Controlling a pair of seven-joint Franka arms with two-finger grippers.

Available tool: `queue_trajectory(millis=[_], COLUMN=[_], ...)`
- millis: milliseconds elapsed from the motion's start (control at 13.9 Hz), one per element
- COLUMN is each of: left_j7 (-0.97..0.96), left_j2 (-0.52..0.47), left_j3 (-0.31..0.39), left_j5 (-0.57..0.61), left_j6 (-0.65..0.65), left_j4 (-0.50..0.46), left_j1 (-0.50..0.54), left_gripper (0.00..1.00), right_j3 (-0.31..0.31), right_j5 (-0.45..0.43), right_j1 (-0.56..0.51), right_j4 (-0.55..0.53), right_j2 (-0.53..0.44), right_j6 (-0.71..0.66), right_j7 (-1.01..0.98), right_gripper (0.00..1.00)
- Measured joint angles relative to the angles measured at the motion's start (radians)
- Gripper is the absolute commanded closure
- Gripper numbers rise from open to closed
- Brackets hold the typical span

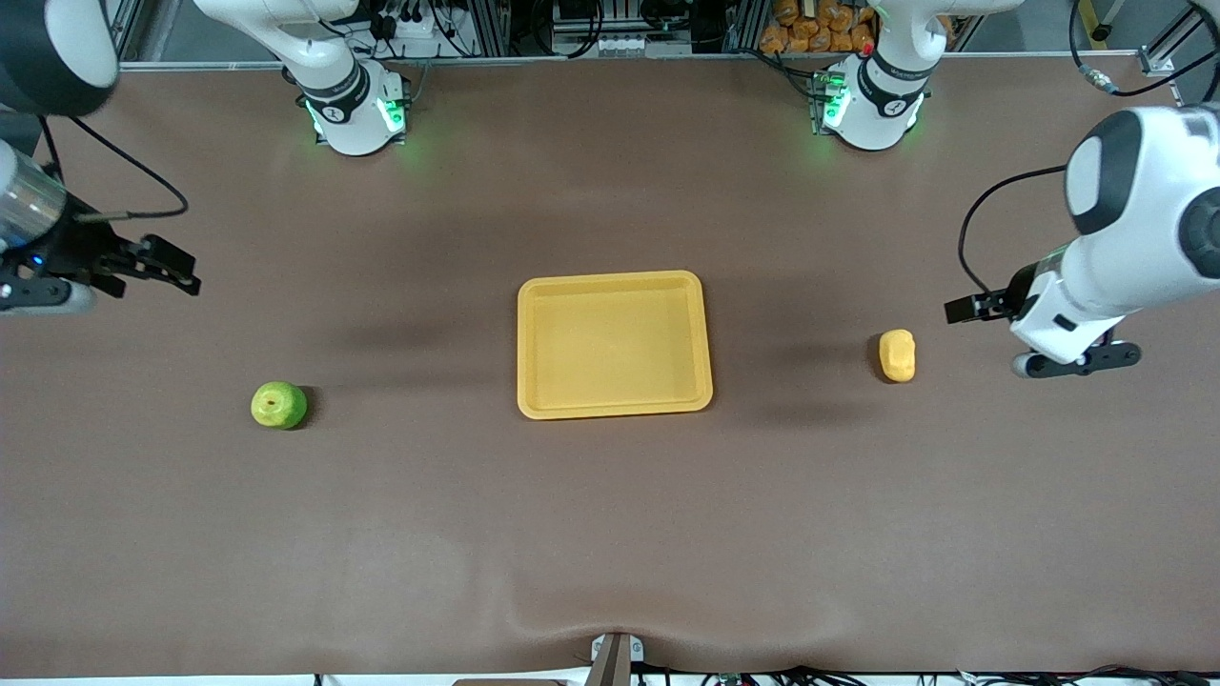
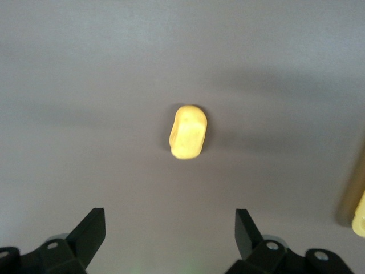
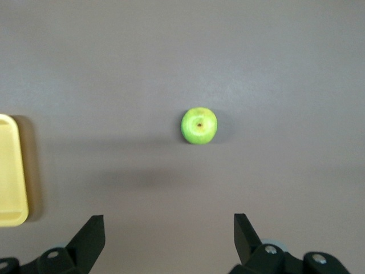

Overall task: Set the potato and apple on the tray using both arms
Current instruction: 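Lower the left gripper to the potato while the right gripper reaches the apple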

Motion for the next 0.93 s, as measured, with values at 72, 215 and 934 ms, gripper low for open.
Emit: queue_trajectory(millis=[72,215,934], left_j7=[0.0,0.0,0.001], left_j2=[0.0,-0.001,0.07], left_j3=[0.0,0.0,0.001], left_j5=[0.001,0.004,0.108], left_j6=[0.049,0.144,0.617], left_j4=[-0.036,-0.102,-0.369], left_j1=[0.0,0.0,0.014], left_gripper=[0.0,0.0,0.0], right_j3=[0.0,0.0,-0.004], right_j5=[0.0,0.0,0.0], right_j1=[0.0,0.0,-0.004], right_j4=[-0.038,-0.084,-0.099], right_j2=[0.004,0.029,0.276], right_j6=[0.058,0.138,0.388], right_j7=[-0.012,-0.035,-0.096], right_gripper=[0.0,0.0,0.0])
